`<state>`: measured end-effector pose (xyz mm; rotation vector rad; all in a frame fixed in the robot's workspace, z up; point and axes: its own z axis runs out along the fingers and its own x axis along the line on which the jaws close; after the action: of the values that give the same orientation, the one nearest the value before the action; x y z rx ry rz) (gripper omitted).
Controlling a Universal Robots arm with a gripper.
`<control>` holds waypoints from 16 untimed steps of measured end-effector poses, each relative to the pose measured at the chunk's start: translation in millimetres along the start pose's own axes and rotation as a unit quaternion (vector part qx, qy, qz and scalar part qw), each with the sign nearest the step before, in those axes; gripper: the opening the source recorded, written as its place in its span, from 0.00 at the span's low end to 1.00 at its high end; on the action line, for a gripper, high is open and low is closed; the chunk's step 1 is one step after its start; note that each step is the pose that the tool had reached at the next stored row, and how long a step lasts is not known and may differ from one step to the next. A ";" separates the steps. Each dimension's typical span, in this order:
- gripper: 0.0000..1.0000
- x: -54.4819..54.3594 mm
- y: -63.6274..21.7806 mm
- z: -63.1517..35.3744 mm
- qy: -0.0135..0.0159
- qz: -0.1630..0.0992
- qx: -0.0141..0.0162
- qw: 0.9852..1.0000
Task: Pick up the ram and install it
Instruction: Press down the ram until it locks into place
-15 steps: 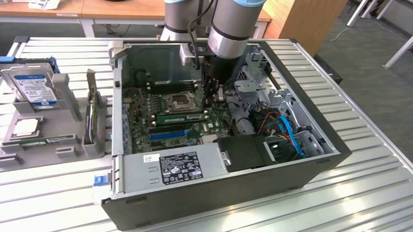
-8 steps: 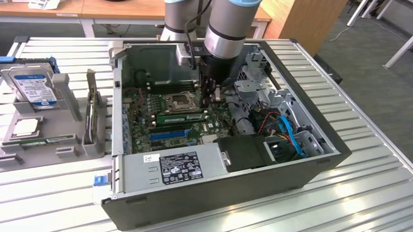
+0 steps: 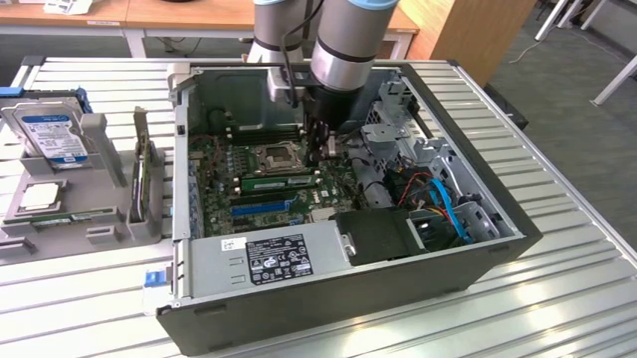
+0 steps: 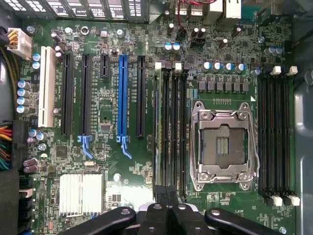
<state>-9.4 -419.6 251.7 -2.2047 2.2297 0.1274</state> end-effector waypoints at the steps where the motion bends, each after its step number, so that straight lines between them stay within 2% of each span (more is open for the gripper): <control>1: 0.10 0.0 0.8 0.0 0.000 0.000 0.000 1.000; 16: 0.10 0.1 11.2 0.7 0.000 0.000 0.000 1.000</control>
<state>-20.7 -419.5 251.6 -2.2045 2.2297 0.1275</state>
